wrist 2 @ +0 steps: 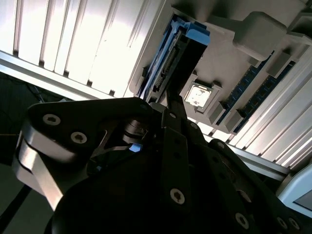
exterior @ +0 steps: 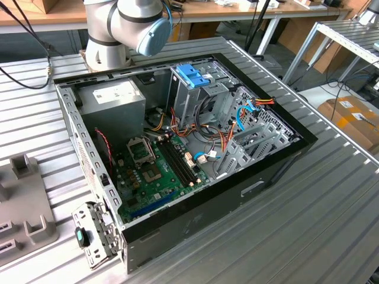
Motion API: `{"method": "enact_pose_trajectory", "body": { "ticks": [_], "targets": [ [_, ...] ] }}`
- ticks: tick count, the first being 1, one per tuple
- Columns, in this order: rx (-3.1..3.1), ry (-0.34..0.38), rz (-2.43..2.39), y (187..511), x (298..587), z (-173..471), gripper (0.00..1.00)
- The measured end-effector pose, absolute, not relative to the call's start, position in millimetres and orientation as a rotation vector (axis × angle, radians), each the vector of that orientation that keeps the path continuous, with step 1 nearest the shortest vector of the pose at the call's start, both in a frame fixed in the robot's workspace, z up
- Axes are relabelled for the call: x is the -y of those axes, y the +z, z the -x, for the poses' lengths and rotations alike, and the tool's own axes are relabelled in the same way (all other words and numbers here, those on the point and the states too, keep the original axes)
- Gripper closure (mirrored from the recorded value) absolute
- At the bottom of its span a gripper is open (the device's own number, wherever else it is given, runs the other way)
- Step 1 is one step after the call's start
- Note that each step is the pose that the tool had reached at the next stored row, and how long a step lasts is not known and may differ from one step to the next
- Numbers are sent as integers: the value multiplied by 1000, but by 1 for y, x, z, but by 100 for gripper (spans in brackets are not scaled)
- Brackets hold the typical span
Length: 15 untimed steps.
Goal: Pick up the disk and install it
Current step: 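Pick up the disk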
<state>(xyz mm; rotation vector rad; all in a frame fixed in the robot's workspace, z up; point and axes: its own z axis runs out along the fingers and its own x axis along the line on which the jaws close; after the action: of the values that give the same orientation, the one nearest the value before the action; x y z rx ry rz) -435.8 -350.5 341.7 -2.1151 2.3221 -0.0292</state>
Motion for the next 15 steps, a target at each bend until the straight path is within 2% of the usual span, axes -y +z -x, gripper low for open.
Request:
{"method": "enact_pose_trajectory", "body": {
  "ticks": [1, 3, 4, 6, 7, 8, 9, 11, 15],
  "targets": [
    [-2322, -29, 2115, 342, 350, 436, 89],
    [-2322, -29, 2115, 342, 350, 436, 76],
    [-2322, -29, 2115, 342, 350, 436, 76],
    [-2322, -29, 2115, 342, 350, 436, 64],
    [-2322, -29, 2115, 341, 350, 436, 64],
    [-2322, -29, 2115, 341, 350, 436, 53],
    [-2322, -29, 2115, 341, 350, 436, 53],
    [-2322, -29, 2115, 341, 350, 436, 40],
    [-2322, -29, 2115, 341, 350, 436, 40]
  ]
}}
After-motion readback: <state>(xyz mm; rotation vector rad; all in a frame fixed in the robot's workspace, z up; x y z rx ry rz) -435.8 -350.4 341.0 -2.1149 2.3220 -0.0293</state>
